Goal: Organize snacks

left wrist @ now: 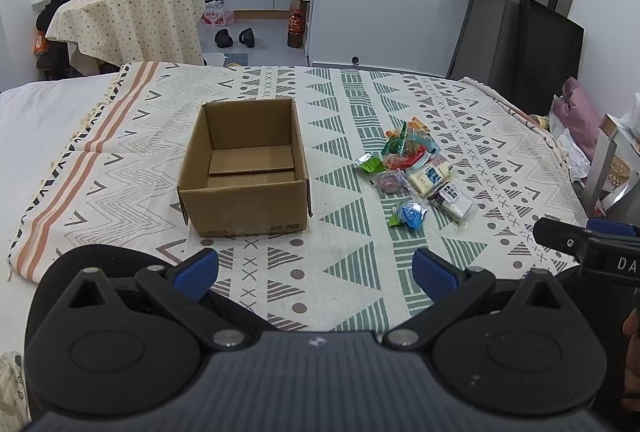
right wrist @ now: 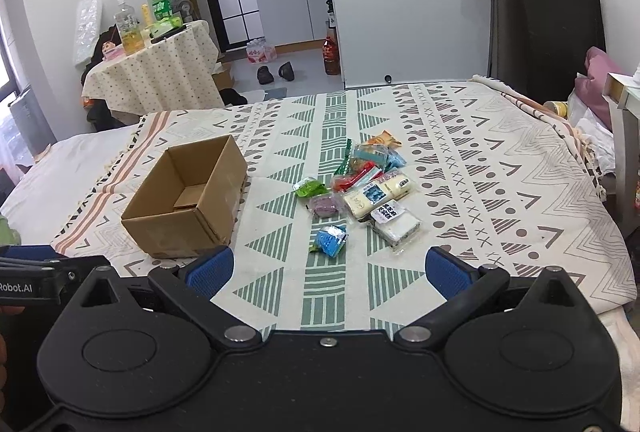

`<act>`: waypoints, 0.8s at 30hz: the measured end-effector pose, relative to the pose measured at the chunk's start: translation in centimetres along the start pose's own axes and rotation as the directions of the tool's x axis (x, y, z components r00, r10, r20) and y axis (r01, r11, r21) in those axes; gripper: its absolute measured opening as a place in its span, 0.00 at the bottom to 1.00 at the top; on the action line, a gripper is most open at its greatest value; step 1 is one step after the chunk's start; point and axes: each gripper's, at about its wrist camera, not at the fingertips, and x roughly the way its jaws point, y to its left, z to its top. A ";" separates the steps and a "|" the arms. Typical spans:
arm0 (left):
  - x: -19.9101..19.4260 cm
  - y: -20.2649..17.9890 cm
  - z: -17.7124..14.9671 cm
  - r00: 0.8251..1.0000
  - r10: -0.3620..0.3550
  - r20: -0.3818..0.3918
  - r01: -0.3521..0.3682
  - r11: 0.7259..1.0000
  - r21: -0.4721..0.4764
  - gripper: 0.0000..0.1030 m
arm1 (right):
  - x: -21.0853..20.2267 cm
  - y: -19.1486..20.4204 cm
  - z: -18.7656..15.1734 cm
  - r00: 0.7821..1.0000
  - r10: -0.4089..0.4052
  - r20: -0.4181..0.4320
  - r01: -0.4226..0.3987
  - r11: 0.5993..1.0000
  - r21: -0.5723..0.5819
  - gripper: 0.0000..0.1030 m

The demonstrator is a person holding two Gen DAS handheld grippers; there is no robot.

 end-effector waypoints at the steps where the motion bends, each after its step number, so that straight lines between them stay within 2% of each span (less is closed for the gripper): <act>1: 0.0 0.0 0.0 1.000 0.000 -0.001 0.000 1.000 0.001 1.00 | 0.0 0.0 0.0 1.000 0.000 0.001 0.000 1.000 0.000 1.00; 24: 1.8 -0.4 0.8 1.000 -0.022 -0.004 0.022 1.000 -0.009 1.00 | 1.6 -1.0 -0.2 1.000 0.005 0.003 -0.005 1.000 0.025 1.00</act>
